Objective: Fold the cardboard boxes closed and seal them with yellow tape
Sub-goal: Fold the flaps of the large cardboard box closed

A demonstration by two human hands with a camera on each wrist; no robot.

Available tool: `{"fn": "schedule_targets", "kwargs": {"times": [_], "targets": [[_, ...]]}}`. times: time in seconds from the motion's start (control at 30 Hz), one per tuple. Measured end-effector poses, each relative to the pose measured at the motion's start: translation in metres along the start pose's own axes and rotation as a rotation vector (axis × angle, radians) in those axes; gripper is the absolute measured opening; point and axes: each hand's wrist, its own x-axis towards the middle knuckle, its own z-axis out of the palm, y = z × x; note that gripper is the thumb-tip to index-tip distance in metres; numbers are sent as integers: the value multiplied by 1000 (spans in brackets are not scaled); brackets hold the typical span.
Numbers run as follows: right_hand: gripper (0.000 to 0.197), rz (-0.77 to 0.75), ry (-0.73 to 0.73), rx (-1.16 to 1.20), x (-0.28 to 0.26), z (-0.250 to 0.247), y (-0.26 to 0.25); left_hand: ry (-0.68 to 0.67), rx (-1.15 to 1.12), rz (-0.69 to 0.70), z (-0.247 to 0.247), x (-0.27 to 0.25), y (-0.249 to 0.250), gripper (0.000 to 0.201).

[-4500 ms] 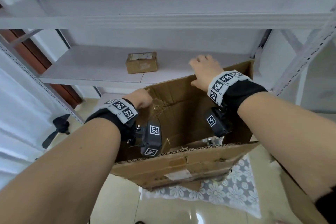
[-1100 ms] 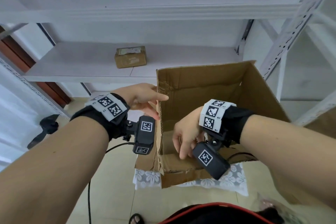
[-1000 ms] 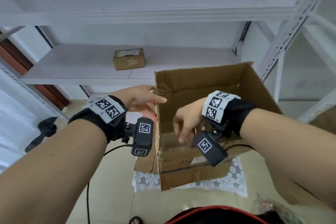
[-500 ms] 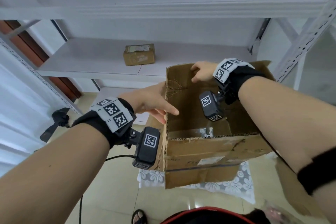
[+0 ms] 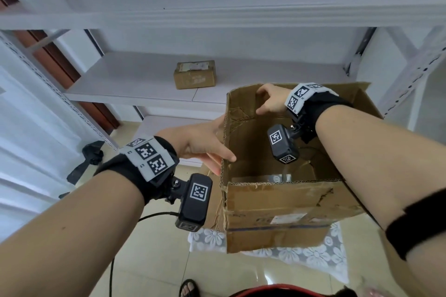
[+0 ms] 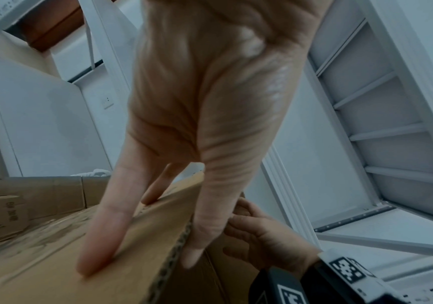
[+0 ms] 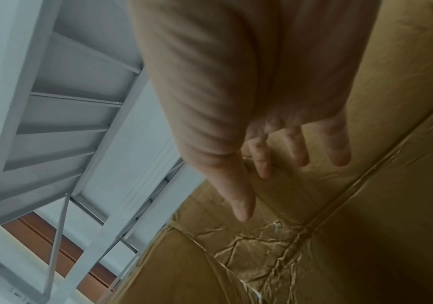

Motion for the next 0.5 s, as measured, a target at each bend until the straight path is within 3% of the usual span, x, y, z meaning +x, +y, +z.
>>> {"fn": "schedule_targets", "kwargs": {"times": [0.13,0.37,0.43,0.5], "targets": [[36,-118,72,42,6,-1,-8,-29,17,-35,5,4,1,111],[67,-155,-109,5,5,-8,-27,-10,-2,-36,6,8,4,98],[66,-159,-181,-47,-4,-9,-28,0,-17,-35,5,10,5,96],[53,-130,-331,-147,-16,-11,-27,-1,-18,-42,4,14,8,95]]}}
